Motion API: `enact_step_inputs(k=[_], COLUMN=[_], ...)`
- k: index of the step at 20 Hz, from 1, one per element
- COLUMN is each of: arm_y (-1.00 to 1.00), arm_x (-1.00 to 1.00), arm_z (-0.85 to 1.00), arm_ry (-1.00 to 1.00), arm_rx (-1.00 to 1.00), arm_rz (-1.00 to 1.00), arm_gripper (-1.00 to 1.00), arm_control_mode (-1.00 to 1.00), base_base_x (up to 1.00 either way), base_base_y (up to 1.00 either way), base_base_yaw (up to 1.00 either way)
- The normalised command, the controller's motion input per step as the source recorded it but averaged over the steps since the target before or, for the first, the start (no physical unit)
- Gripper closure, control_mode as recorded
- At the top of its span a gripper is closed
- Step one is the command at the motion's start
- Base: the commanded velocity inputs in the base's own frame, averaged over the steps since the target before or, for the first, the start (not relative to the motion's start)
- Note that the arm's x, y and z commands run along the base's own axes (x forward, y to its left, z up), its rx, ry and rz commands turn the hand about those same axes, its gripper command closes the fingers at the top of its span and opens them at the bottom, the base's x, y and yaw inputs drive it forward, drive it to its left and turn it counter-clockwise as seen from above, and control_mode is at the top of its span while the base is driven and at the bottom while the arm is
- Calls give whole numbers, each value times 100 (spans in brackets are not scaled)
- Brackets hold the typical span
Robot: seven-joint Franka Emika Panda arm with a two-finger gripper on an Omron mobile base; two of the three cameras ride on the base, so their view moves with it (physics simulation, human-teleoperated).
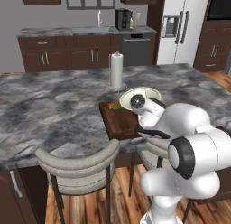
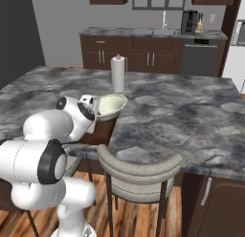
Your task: Place the two vegetables and bowl onto the tray for setting up a vegetable dip station.
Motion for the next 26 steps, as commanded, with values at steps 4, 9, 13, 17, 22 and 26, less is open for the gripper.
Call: enact_step_inputs(k=[4,9,13,17,22,26], arm_y=[24,31,33,3,0,0], arm_x=[-18,0,0,6,2,0], arm_z=[2,0,-2,-15,-38,-42], arm_ry=[1,6,1,0,0,0], arm_rx=[0,0,0,0,0,0], arm_rz=[15,15,13,8,4,3], arm_gripper=[100,100,100,100,100,100], arm_control_mode=[-100,-100,-100,-100,-100,-100], base_base_x=[0,0,0,0,0,0], base_base_y=[0,0,0,0,0,0], base_base_yaw=[0,0,0,0,0,0])
